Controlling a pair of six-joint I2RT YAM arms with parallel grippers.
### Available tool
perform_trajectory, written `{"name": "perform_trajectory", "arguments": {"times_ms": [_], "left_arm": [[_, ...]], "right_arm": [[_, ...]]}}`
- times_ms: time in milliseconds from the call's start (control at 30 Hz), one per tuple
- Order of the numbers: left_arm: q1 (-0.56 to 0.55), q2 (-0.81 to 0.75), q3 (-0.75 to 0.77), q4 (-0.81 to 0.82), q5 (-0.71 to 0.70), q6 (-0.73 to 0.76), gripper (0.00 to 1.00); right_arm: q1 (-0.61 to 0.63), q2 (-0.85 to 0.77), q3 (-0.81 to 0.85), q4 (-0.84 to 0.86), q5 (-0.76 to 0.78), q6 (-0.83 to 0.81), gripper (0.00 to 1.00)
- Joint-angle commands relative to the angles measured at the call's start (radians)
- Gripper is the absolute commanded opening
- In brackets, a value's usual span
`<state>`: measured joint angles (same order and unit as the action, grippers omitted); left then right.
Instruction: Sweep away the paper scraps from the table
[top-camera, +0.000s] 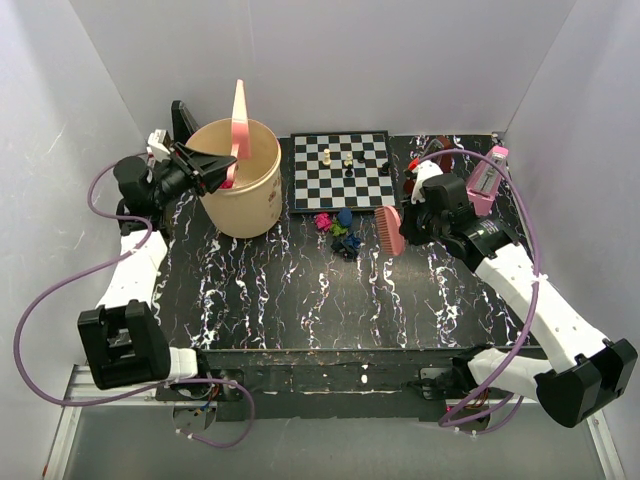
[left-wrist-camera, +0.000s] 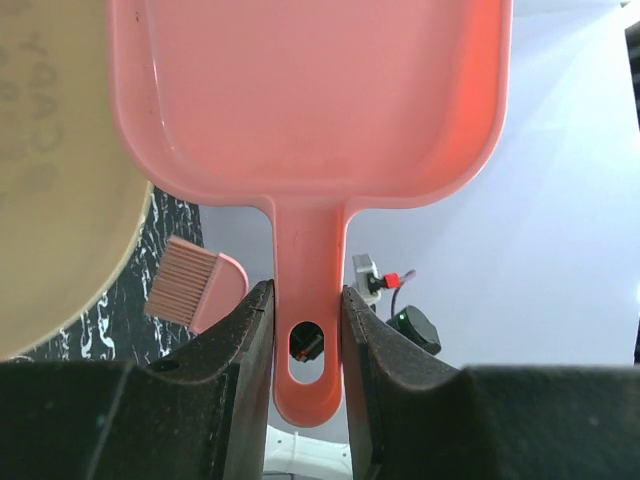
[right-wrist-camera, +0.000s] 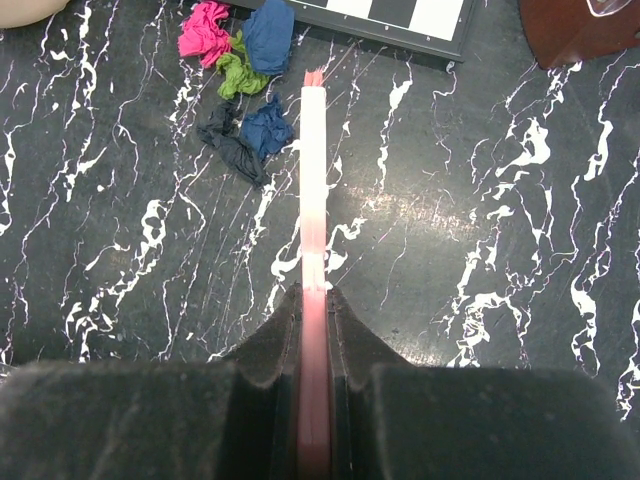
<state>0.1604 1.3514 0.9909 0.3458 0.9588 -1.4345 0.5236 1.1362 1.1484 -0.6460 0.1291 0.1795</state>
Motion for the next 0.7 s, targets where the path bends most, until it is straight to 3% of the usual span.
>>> {"name": "perform_trajectory", "arguments": {"times_ms": [0, 200, 300, 500, 600, 667], "left_arm": [[0.005, -0.090, 0.057, 0.039, 0.032, -0.003, 0.00], [0.005, -0.153, 0.046, -0.129, -0.051, 0.140, 0.00], [0.005, -0.144, -0.062, -0.098, -0.081, 0.065, 0.00], [0.005, 0.049, -0.297, 0.526, -0.015, -0.367, 0.00], [0.005, 0.139, -0.310, 0.879, -0.034, -0.579, 0.00], [0.005, 0.175, -0.270, 1.008, -0.041, -0.664, 0.00]], "right_arm": [[-0.004, 0.007, 0.014, 0.046, -0.011, 0.009, 0.01], [-0.005, 0.023, 0.027, 0.037, -0.016, 0.012, 0.01], [-0.004, 0.023, 0.028, 0.034, -0.019, 0.014, 0.01], [-0.004, 0.019, 0.030, 0.028, -0.023, 0.015, 0.01], [-0.004, 0.011, 0.028, 0.029, -0.017, 0.014, 0.01], [-0.004, 0.010, 0.031, 0.028, -0.022, 0.014, 0.01]]}}
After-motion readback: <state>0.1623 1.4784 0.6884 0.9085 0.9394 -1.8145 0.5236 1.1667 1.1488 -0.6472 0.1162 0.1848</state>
